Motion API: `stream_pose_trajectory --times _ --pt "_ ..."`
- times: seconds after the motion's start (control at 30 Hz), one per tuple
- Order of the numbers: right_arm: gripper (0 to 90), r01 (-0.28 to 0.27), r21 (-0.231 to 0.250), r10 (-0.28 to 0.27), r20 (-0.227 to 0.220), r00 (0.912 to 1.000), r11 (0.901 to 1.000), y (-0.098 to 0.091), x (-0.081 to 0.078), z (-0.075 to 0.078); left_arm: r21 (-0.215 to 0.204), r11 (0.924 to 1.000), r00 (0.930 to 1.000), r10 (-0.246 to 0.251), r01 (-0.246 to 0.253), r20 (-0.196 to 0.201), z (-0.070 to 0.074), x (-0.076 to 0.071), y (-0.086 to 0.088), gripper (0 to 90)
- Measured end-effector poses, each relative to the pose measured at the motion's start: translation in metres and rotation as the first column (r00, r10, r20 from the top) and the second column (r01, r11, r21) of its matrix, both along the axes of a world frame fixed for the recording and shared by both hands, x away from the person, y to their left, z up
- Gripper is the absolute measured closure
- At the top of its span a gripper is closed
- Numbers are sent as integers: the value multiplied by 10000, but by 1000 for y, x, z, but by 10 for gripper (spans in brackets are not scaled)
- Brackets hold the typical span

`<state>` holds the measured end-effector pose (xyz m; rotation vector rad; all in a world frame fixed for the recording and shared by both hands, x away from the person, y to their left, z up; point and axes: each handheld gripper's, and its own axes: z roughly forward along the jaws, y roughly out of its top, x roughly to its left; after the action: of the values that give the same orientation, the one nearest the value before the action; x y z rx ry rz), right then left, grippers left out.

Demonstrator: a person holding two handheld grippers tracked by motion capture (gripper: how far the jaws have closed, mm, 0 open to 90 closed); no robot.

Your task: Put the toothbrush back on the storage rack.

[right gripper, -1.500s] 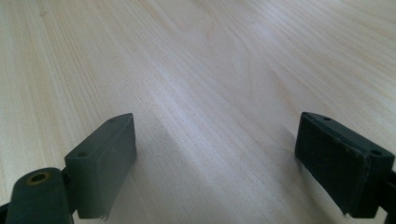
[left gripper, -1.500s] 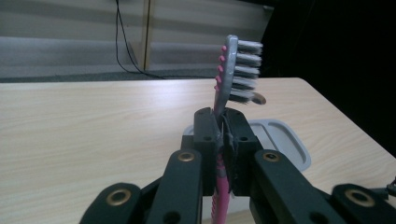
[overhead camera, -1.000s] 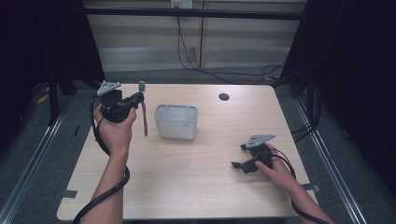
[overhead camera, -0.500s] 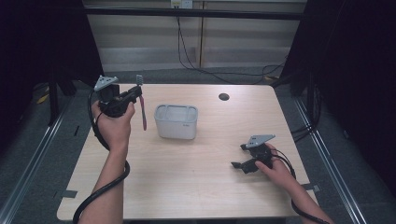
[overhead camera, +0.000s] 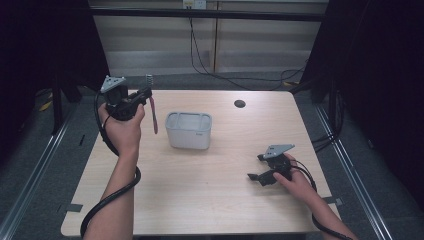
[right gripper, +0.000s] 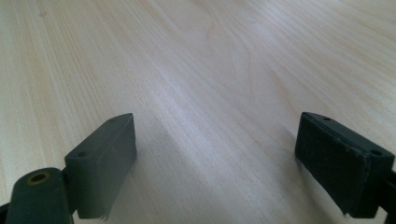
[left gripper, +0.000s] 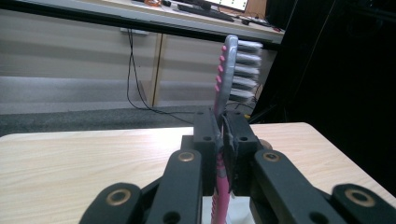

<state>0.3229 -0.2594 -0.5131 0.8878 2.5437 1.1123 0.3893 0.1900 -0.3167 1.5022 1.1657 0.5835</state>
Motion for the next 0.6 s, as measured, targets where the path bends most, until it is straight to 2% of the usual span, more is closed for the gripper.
stream_pose_trajectory --times 0.6 --pt "123 4 4 -4 -5 10000 10000 0 0 0 -126 9999 9995 -31 35 306 7 10 -8 849"
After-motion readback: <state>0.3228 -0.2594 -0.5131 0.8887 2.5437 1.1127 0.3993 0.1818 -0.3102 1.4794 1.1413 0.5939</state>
